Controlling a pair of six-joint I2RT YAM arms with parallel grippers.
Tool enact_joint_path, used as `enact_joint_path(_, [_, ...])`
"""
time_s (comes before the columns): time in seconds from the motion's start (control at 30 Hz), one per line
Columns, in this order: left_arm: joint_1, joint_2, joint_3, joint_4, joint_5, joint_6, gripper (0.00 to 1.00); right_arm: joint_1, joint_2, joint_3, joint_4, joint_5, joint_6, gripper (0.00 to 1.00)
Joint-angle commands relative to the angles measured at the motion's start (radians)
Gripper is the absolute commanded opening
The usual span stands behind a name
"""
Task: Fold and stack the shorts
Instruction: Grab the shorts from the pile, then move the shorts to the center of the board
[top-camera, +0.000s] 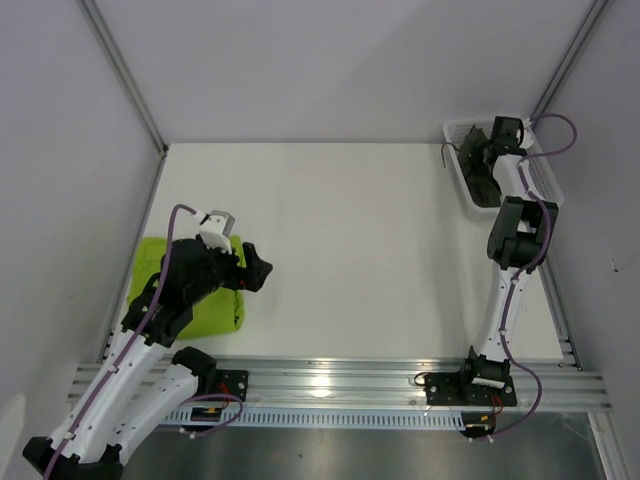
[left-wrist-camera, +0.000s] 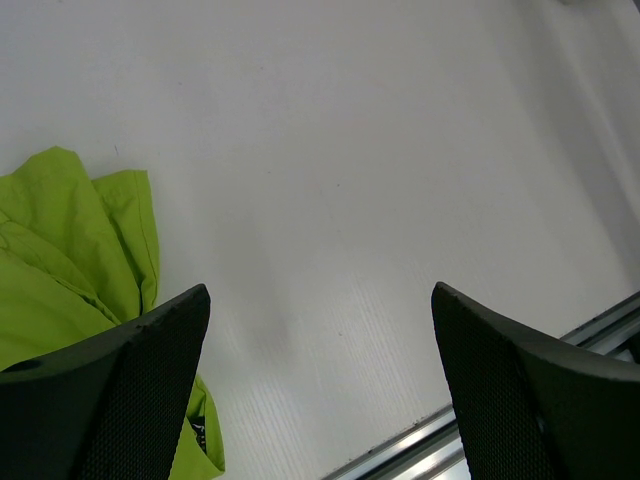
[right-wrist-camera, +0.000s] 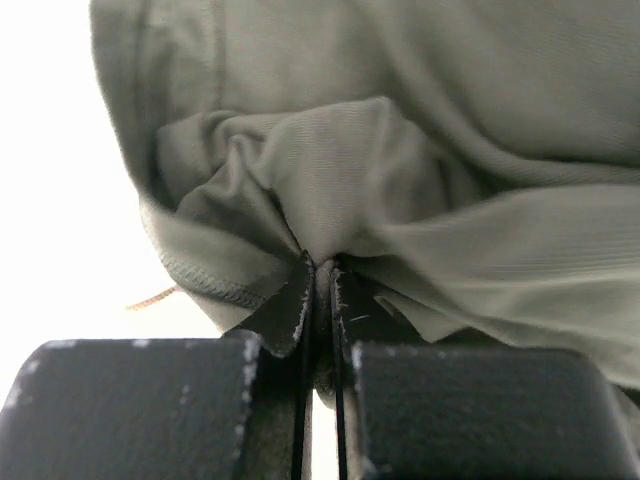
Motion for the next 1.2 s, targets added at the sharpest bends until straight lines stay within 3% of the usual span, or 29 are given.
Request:
enact_joint_path(0.0, [-0.004, -0.001, -0.007, 0.025, -0.009, 0.005, 0.93, -0.001, -0.119, 0.172, -0.033, 0.018, -0.038, 0.0])
enact_joint_path(0.23, [-0.004, -0.013, -0.007, 0.024, -0.015, 0.005, 0.93, 0.039, -0.378, 0.215, -0.074, -0.043, -0.105, 0.0])
enact_joint_path(0.43, [-0.004, -0.019, -0.002, 0.019, -0.033, 0.002, 0.93, 0.062, -0.636, 0.133, -0.102, -0.406, -0.023, 0.0])
enact_joint_path(0.63, [-0.004, -0.028, -0.002, 0.015, -0.049, 0.0, 0.94, 0.215, -0.861, -0.067, -0.114, -0.682, -0.026, 0.0])
enact_joint_path(0.67, [-0.004, -0.03, -0.002, 0.013, -0.049, 0.0, 0.93, 0.257, -0.888, -0.163, -0.11, -0.703, -0.036, 0.0])
enact_joint_path(0.87, [-0.004, -0.038, 0.002, 0.008, -0.061, 0.0, 0.93, 0.416, -1.072, -0.522, -0.063, -0.727, -0.101, 0.0])
enact_joint_path(0.97, [-0.004, -0.039, 0.001, 0.002, -0.079, -0.001, 0.94, 0.519, -1.127, -0.599, -0.082, -0.676, -0.141, 0.0])
enact_joint_path(1.17, [-0.004, -0.042, 0.01, -0.01, -0.122, -0.01, 0.94, 0.613, -1.206, -0.731, -0.109, -0.497, -0.165, 0.0])
